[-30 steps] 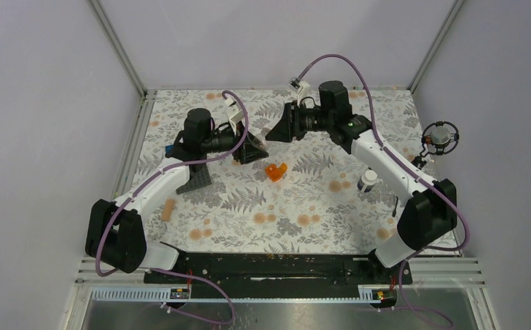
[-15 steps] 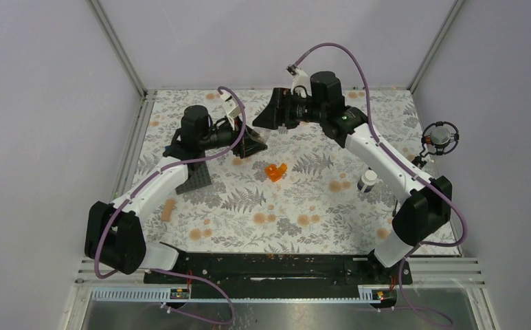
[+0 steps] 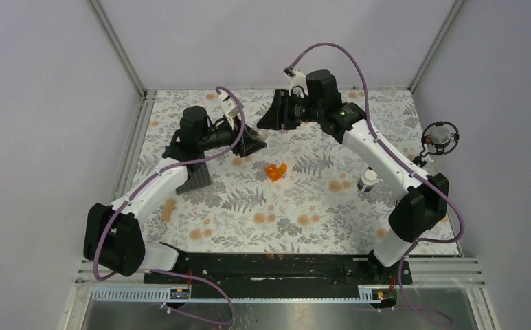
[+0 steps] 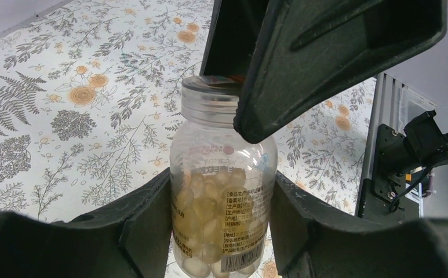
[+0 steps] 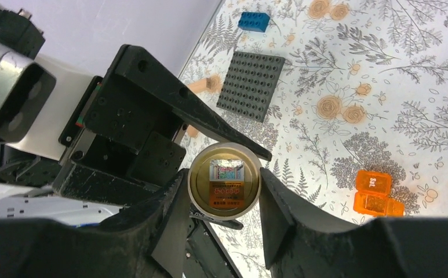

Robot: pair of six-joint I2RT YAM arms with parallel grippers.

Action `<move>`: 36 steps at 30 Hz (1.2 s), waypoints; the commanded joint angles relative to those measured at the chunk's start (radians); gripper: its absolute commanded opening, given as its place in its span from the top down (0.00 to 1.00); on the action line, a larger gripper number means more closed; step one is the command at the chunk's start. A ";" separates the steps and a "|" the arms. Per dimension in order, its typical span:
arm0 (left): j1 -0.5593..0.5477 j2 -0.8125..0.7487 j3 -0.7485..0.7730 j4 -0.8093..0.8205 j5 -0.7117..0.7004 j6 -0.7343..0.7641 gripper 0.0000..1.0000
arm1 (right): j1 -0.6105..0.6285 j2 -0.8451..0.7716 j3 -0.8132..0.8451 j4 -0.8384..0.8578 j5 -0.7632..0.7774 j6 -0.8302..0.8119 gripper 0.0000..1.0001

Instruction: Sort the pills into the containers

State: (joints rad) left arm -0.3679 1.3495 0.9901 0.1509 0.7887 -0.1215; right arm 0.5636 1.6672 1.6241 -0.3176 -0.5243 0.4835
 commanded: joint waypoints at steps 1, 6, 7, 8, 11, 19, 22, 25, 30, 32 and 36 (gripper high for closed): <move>0.002 -0.036 0.015 0.058 0.059 0.017 1.00 | -0.012 -0.019 0.011 0.040 -0.170 -0.069 0.86; 0.003 -0.026 0.045 0.008 0.237 0.014 1.00 | -0.045 -0.077 -0.094 0.203 -0.480 -0.185 0.91; 0.007 -0.024 0.048 0.012 0.275 0.001 1.00 | -0.046 -0.087 -0.099 0.199 -0.535 -0.220 0.91; 0.010 -0.021 0.044 0.035 0.302 -0.019 1.00 | -0.048 -0.095 -0.092 0.169 -0.561 -0.269 0.92; 0.020 -0.025 0.013 0.133 0.309 -0.096 1.00 | -0.053 -0.106 -0.060 0.046 -0.529 -0.339 0.96; 0.021 -0.023 0.017 0.112 0.149 -0.056 1.00 | -0.045 -0.097 -0.085 0.185 -0.111 -0.033 0.01; 0.021 -0.021 0.024 0.084 0.078 -0.030 1.00 | -0.023 -0.056 -0.044 0.169 -0.057 0.047 0.02; 0.021 -0.021 0.026 0.079 0.041 -0.022 1.00 | -0.008 -0.028 0.004 0.102 -0.016 0.050 0.15; 0.021 -0.015 0.030 0.075 0.029 -0.022 1.00 | -0.007 -0.016 0.019 0.088 -0.021 0.055 0.45; 0.022 -0.015 0.031 0.071 0.031 -0.021 1.00 | -0.007 -0.015 0.023 0.080 -0.037 0.040 0.58; 0.022 -0.017 0.041 0.036 0.052 0.004 1.00 | -0.016 -0.015 0.039 0.055 -0.117 -0.038 0.76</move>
State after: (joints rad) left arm -0.3523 1.3491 0.9905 0.1726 0.8391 -0.1551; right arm 0.5491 1.6562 1.6043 -0.2508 -0.5674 0.5087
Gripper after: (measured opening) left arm 0.537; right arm 0.497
